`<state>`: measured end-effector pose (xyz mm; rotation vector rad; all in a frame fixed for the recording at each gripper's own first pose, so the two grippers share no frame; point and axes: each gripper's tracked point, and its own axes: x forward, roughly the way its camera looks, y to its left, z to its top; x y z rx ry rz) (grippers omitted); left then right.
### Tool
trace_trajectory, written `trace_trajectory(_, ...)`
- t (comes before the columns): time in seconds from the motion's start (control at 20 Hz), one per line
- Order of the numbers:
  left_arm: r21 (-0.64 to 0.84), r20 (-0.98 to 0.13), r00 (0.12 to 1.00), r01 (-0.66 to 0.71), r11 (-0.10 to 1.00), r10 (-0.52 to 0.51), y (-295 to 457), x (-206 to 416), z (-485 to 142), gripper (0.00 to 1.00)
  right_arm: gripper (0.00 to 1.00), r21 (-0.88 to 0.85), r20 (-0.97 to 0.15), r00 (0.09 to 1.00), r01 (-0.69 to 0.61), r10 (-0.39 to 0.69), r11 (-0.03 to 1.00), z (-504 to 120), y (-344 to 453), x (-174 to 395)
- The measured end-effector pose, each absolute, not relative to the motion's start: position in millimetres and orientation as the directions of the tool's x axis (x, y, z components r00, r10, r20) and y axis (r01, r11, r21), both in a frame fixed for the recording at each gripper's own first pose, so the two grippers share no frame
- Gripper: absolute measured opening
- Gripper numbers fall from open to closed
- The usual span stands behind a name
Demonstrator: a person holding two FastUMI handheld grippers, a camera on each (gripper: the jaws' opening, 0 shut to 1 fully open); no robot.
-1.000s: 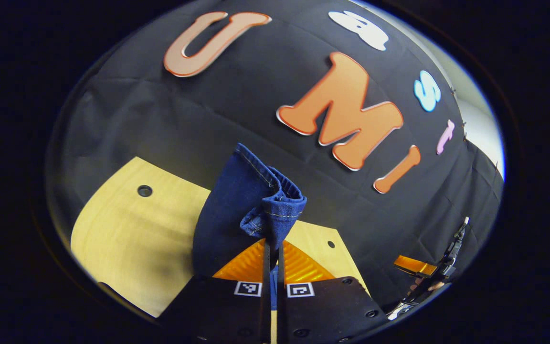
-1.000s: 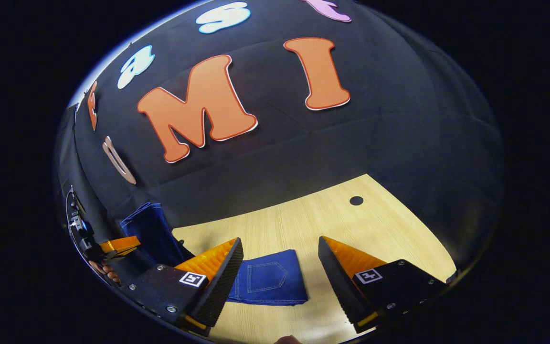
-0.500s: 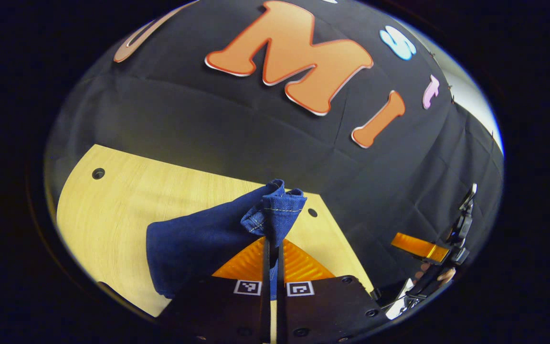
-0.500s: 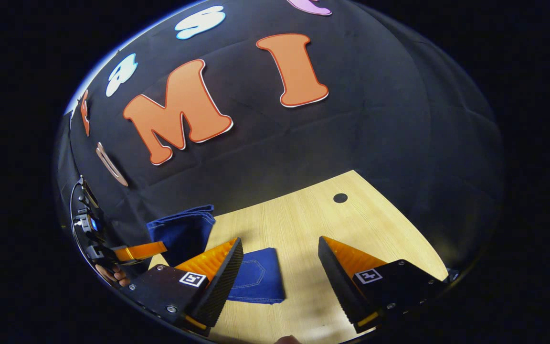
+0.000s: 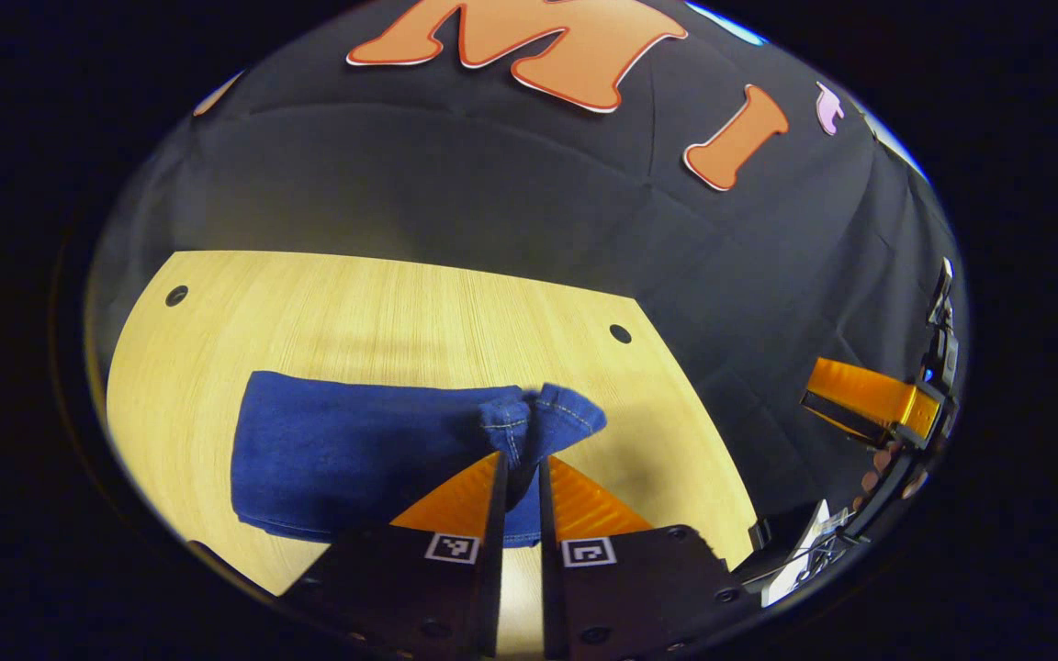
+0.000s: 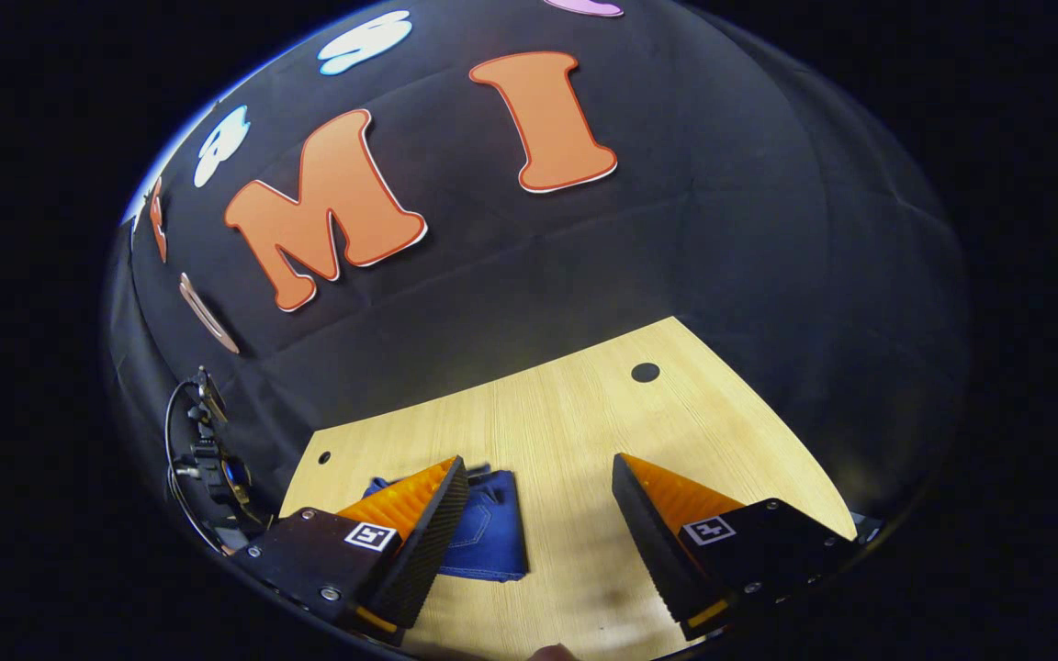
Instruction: Grasp the waist and the cuffs of the jeans and fold them to make the two legs overlap; first hold the waist and fold one-third of the jeans toward the cuffs, then hold the cuffs and fold the remaining one-third in the same direction to finish folding.
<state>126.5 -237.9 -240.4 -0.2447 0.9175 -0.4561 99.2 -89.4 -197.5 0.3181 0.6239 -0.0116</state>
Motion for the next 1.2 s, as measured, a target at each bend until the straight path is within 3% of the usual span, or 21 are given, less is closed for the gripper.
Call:
trace_trajectory(0.05, -0.394, -0.708, 0.517, 0.276, 0.877, -0.481, -239, 121, -240, 0.24, 0.98, 0.289, -0.581, 0.809, 0.108, 0.085, 0.951, -199, -89, 99)
trace_trajectory(0.1, -0.393, -0.707, 0.515, 0.283, 0.875, -0.484, -239, 116, -238, 0.36, 0.98, 0.293, -0.582, 0.808, 0.102, 0.092, 0.951, -201, -88, 99)
trace_trajectory(0.15, -0.387, -0.704, 0.523, 0.282, 0.878, -0.479, -237, 115, -237, 0.40, 0.98, 0.292, -0.585, 0.806, 0.101, 0.094, 0.951, -201, -87, 99)
trace_trajectory(0.25, -0.383, -0.692, 0.547, 0.275, 0.882, -0.471, -232, 117, -231, 0.62, 0.98, 0.292, -0.584, 0.806, 0.092, 0.102, 0.952, -202, -83, 99)
trace_trajectory(0.35, -0.369, -0.670, 0.585, 0.271, 0.889, -0.457, -220, 120, -220, 0.65, 0.98, 0.299, -0.575, 0.811, 0.081, 0.112, 0.951, -198, -78, 102)
trace_trajectory(0.4, -0.353, -0.652, 0.615, 0.271, 0.896, -0.443, -213, 123, -212, 0.80, 0.98, 0.297, -0.565, 0.817, 0.077, 0.111, 0.952, -195, -75, 104)
trace_trajectory(0.5, -0.305, -0.611, 0.675, 0.281, 0.910, -0.414, -198, 130, -195, 0.84, 0.98, 0.282, -0.543, 0.831, 0.049, 0.117, 0.958, -190, -67, 107)
trace_trajectory(0.55, -0.270, -0.588, 0.710, 0.278, 0.922, -0.386, -190, 134, -184, 0.94, 0.98, 0.275, -0.534, 0.835, 0.024, 0.132, 0.961, -189, -59, 109)
trace_trajectory(0.85, -0.101, -0.447, 0.854, 0.248, 0.963, -0.267, -145, 151, -114, 0.95, 0.97, 0.216, -0.421, 0.890, -0.090, 0.176, 0.972, -163, -18, 119)
trace_trajectory(1.2, 0.057, -0.248, 0.956, 0.176, 0.983, -0.157, -94, 157, -48, 0.94, 0.97, 0.116, -0.270, 0.942, -0.174, 0.200, 0.978, -123, 27, 122)
